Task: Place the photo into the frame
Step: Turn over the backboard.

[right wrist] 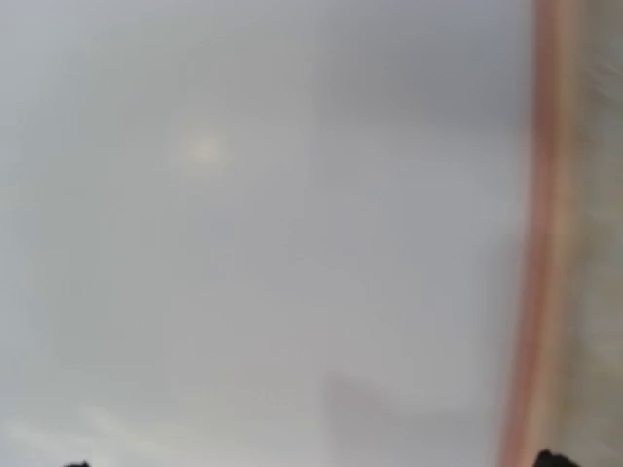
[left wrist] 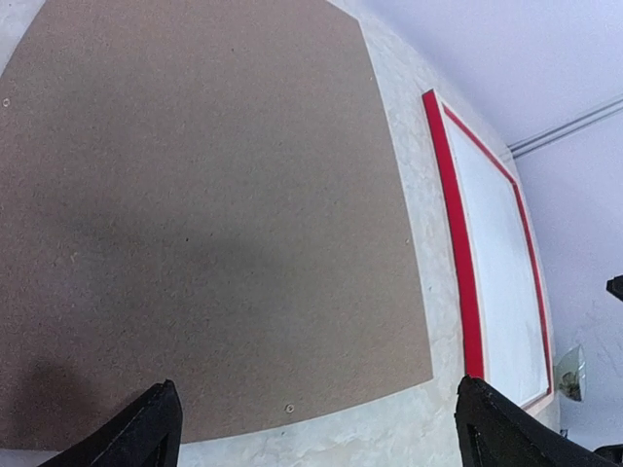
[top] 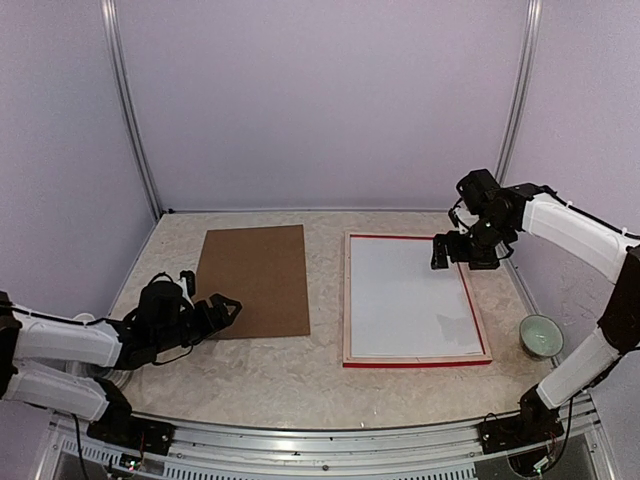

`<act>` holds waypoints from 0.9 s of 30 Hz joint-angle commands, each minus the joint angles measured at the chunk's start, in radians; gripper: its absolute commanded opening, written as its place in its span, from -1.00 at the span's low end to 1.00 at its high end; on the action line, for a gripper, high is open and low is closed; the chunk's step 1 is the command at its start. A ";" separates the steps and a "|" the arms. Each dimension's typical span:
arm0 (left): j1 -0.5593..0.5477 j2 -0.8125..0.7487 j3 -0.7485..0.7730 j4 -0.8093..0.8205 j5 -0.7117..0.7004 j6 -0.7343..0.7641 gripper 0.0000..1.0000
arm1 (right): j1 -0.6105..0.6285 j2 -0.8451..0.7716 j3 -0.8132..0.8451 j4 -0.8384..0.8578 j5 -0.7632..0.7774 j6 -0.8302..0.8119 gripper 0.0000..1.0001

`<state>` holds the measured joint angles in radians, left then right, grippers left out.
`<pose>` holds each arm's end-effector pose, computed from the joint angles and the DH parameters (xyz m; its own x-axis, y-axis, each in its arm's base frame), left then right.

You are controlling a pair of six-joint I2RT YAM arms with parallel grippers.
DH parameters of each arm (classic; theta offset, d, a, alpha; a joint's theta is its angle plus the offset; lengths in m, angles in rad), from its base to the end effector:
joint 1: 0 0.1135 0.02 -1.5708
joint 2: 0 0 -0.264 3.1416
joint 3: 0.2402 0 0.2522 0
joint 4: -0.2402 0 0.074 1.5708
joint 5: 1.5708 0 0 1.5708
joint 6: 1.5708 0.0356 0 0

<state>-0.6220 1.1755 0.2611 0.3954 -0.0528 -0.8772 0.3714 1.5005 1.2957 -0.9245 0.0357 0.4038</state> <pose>0.1722 -0.1211 0.1454 -0.6765 -0.4598 -0.5753 0.0382 0.7582 -0.6510 0.2803 0.1078 0.2867 -0.9116 0.0663 -0.4056 0.0106 0.9903 0.1382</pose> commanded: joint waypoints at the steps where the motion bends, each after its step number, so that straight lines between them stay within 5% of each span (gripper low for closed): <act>1: 0.024 -0.036 0.065 -0.062 -0.045 0.038 0.97 | 0.084 0.015 0.066 0.094 -0.108 0.068 0.98; 13: 0.113 -0.024 0.125 -0.091 -0.125 0.029 0.98 | 0.329 0.278 0.357 0.175 -0.104 0.159 0.98; 27: 0.168 0.073 0.121 -0.030 -0.205 -0.030 0.98 | 0.446 0.710 0.730 0.110 -0.143 0.255 0.98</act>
<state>-0.4709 1.2198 0.3637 0.3328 -0.2203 -0.8970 0.7856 2.1498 1.9465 -0.7784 -0.0864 0.6174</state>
